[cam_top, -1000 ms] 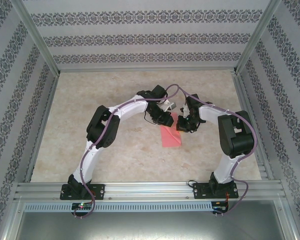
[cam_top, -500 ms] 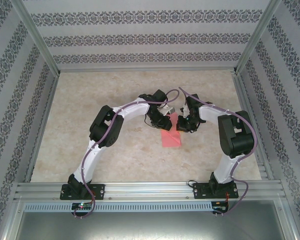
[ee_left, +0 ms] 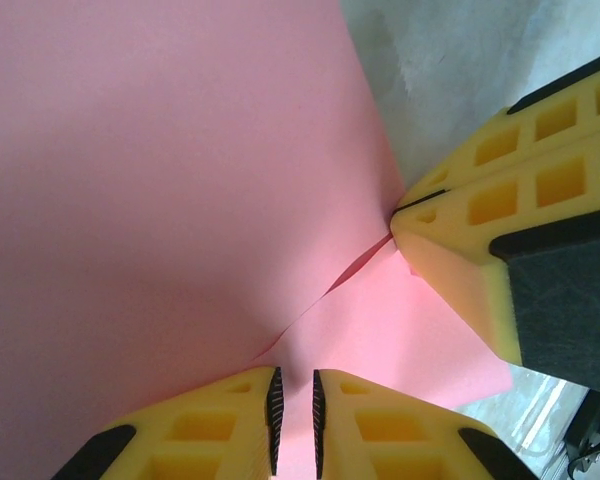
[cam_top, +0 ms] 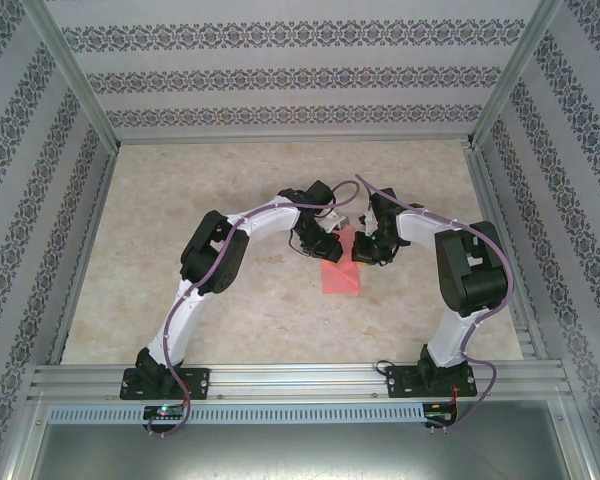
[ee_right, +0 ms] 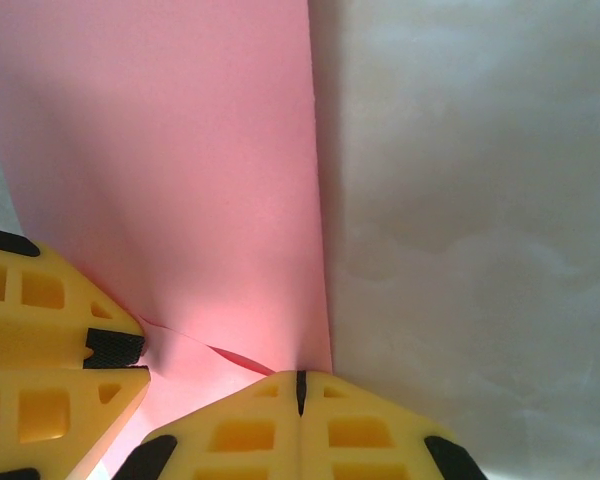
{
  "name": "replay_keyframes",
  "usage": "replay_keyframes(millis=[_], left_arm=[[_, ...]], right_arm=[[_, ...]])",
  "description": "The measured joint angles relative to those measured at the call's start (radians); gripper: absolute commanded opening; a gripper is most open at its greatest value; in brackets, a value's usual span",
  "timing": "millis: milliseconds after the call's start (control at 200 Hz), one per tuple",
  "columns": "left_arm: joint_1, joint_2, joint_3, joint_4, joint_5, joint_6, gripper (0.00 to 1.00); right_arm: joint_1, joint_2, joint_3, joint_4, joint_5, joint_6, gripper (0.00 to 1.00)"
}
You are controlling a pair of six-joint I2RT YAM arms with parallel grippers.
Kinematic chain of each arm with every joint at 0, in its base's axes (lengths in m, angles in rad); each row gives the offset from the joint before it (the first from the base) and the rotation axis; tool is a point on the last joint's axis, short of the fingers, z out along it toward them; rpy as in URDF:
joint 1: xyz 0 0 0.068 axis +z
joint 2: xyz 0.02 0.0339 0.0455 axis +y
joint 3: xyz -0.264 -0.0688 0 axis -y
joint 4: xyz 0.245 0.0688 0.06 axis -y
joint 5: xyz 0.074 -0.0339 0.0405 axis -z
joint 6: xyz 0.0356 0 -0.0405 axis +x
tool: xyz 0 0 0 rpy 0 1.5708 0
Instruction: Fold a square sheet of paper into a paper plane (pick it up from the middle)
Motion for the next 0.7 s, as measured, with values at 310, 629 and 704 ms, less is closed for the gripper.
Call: replay_keyframes(millis=[310, 629, 704], left_arm=[[-0.001, 0.0, 0.002, -0.007, -0.018, 0.025, 0.21], [-0.001, 0.003, 0.003, -0.007, -0.018, 0.025, 0.21], [-0.001, 0.003, 0.004, -0.007, -0.018, 0.025, 0.21]], right_arm=[[0.001, -0.061, -0.001, -0.002, 0.019, 0.006, 0.16], [0.0, -0.269, -0.117, 0.02, -0.032, 0.048, 0.14], [0.002, -0.304, -0.172, 0.034, -0.057, 0.074, 0.14]])
